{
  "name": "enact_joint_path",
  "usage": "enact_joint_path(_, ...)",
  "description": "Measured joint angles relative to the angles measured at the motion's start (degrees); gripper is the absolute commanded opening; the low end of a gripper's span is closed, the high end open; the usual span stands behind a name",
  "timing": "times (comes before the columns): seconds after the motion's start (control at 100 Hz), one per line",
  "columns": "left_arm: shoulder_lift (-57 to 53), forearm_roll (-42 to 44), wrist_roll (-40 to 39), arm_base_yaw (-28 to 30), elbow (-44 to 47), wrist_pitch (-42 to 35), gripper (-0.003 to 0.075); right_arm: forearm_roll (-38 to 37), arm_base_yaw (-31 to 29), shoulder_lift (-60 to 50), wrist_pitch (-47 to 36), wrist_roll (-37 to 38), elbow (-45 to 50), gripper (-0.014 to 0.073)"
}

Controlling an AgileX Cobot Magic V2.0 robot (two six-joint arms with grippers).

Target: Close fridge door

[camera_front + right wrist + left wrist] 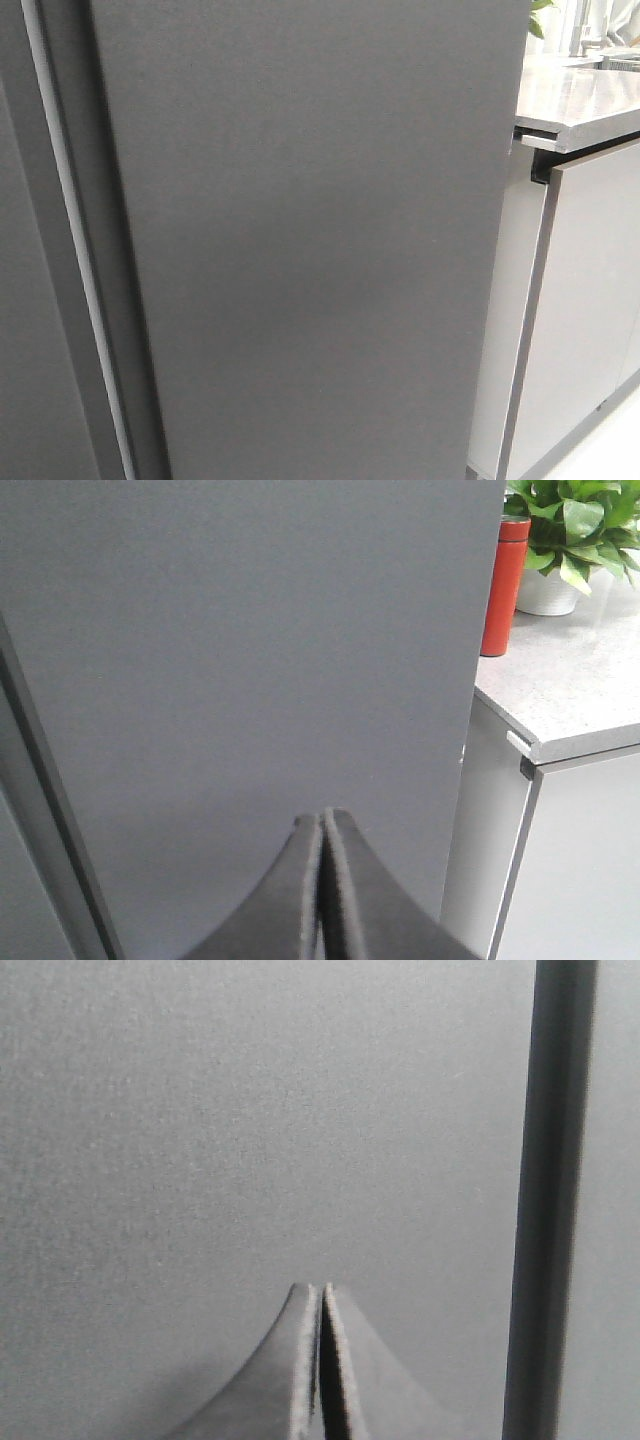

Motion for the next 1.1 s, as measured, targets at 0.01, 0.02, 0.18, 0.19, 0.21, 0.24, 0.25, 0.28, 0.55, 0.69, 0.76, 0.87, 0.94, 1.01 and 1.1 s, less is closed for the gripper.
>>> enact_joint_path(0.01, 0.0, 0.0, 0.0, 0.0, 0.0, 0.0, -0.002, 0.0, 0.0, 0.0, 0.0, 0.0, 0.0, -0.0044)
enact_joint_path(0.02, 0.0, 0.0, 0.0, 0.0, 0.0, 0.0, -0.002, 0.0, 0.0, 0.0, 0.0, 0.0, 0.0, -0.0045)
enact_joint_path(0.18, 0.0, 0.0, 0.0, 0.0, 0.0, 0.0, -0.002, 0.0, 0.0, 0.0, 0.0, 0.1, 0.0, -0.0045)
enact_joint_path(0.19, 0.0, 0.0, 0.0, 0.0, 0.0, 0.0, -0.002, -0.1, 0.0, 0.0, 0.0, 0.1, 0.0, -0.0044)
enact_joint_path(0.21, 0.0, 0.0, 0.0, 0.0, 0.0, 0.0, -0.002, -0.4, 0.0, 0.0, 0.0, 0.1, 0.0, -0.0045)
enact_joint_path(0.24, 0.0, 0.0, 0.0, 0.0, 0.0, 0.0, -0.002, -1.0, 0.0, 0.0, 0.0, 0.1, 0.1, -0.0045)
enact_joint_path(0.25, 0.0, 0.0, 0.0, 0.0, 0.0, 0.0, -0.002, -1.1, 0.0, 0.0, -0.1, 0.1, 0.1, -0.0044)
enact_joint_path(0.28, 0.0, 0.0, 0.0, 0.0, 0.0, 0.0, -0.002, -1.5, -0.3, -0.1, -0.3, 0.1, 0.4, -0.0045)
enact_joint_path(0.55, 0.0, 0.0, 0.0, 0.0, 0.0, 0.0, -0.002, 2.3, -16.2, -5.2, -17.5, 0.1, 16.9, -0.0045)
enact_joint_path(0.69, 0.0, 0.0, 0.0, 0.0, 0.0, 0.0, -0.002, 8.8, -25.6, -9.3, -28.9, 0.1, 31.3, -0.0044)
enact_joint_path(0.76, 0.0, 0.0, 0.0, 0.0, 0.0, 0.0, -0.002, 10.7, -28.9, -11.7, -32.9, 0.2, 37.7, -0.0044)
enact_joint_path(0.87, 0.0, 0.0, 0.0, 0.0, 0.0, 0.0, -0.002, 11.8, -31.9, -15.6, -37.6, 0.3, 45.7, -0.0044)
enact_joint_path(0.94, 0.0, 0.0, 0.0, 0.0, 0.0, 0.0, -0.002, 11.9, -32.6, -17.7, -39.2, 0.3, 49.0, -0.0045)
enact_joint_path(1.01, 0.0, 0.0, 0.0, 0.0, 0.0, 0.0, -0.002, 12.0, -32.8, -18.4, -39.8, 0.4, 50.4, -0.0044)
enact_joint_path(1.1, 0.0, 0.0, 0.0, 0.0, 0.0, 0.0, -0.002, 12.0, -32.7, -18.6, -40.8, 0.4, 50.4, -0.0045)
